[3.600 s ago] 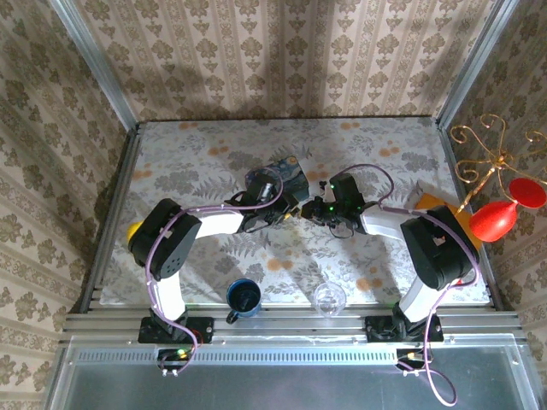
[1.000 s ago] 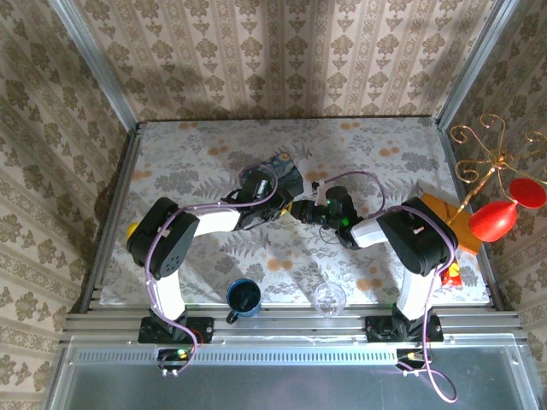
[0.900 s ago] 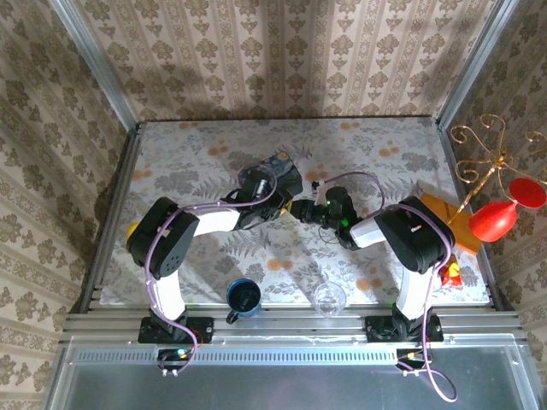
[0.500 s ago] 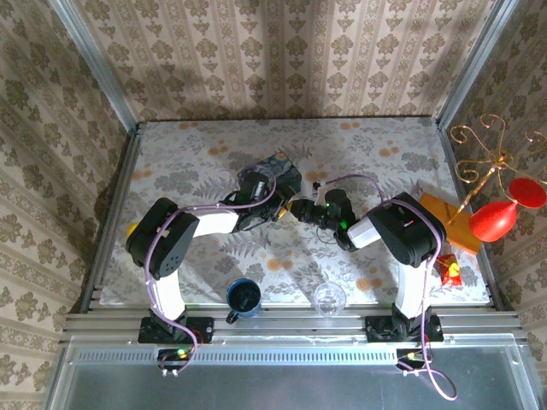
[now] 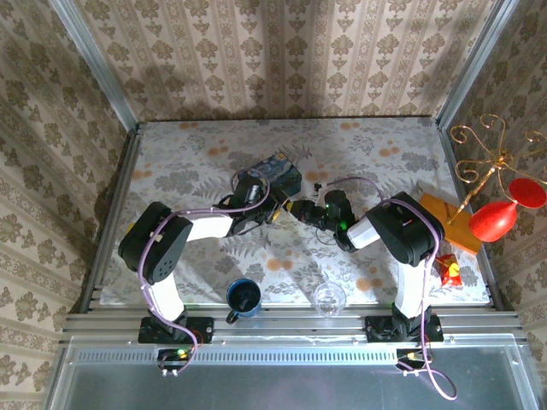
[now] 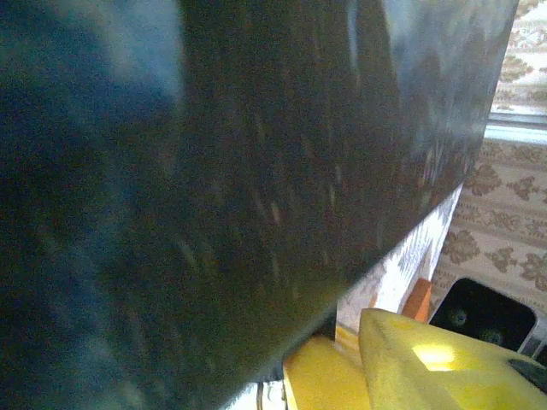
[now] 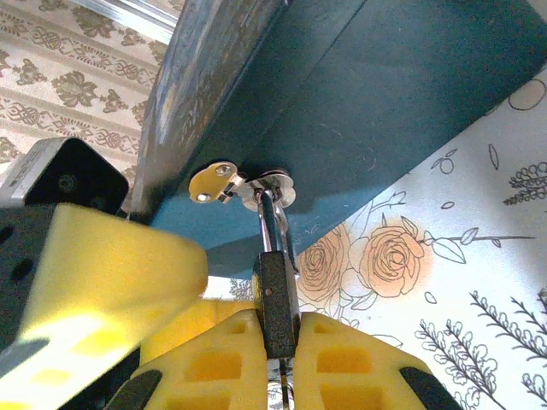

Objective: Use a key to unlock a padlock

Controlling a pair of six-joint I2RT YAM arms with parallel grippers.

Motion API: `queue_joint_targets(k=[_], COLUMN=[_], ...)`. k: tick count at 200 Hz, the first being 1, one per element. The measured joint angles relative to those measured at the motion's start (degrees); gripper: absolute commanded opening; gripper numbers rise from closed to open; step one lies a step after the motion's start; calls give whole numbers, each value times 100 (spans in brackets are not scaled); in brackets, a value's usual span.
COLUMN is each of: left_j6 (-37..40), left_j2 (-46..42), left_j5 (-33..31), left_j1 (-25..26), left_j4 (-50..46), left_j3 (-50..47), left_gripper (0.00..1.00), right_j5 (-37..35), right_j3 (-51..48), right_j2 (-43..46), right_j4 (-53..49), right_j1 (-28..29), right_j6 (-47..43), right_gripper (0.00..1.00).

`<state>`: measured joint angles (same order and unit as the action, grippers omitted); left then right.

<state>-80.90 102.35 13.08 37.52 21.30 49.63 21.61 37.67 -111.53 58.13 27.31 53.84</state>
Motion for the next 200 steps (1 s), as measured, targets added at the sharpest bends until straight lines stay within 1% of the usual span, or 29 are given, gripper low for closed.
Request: queue_joint_targets(k=[9,14,50,54,60,89,104,109,121,148,161,180,186,200], left_j6=[11,61,234,249,264,332,332,332,363,481,605,774,863,1172], left_j2=[63,101,267,280,299,337,339,339,339,260,76,-361,-540,-916], left_j5=[-50,-76,-133,-133,-133,-131,-127,-127,-131,-192,-306,-520,-592,-782], left_j1=[-37,-55,-44,-42,-44,-44,-44,-42,-42,-33,-24,-9,0,28], left_j4=[50,94,240,245,260,302,317,319,323,380,389,365,315,127], left_j3=[0,0,103,116,131,146,146,146,146,66,-55,-199,-214,-214], left_gripper=[47,44,40,37,36,35,37,39,48,65,80,93,99,100], right_j5=[24,39,264,293,328,426,428,428,424,387,354,310,299,267], right_j3=[-31,-52,-142,-142,-142,-142,-142,-142,-142,-149,-160,-181,-181,-177], right_j2=[2,2,2,2,2,2,2,2,2,2,2,26,37,76], right_j4=[2,2,31,37,39,42,39,37,22,-83,-114,-125,-133,-136], right_j1=[-26,-46,-229,-254,-278,-332,-332,-332,-332,-332,-332,-332,-330,-332], right_j6=[48,70,323,352,382,496,516,533,601,841,962,1082,1099,1115], right_gripper=[0,0,0,0,0,0,0,0,0,0,0,0,0,0])
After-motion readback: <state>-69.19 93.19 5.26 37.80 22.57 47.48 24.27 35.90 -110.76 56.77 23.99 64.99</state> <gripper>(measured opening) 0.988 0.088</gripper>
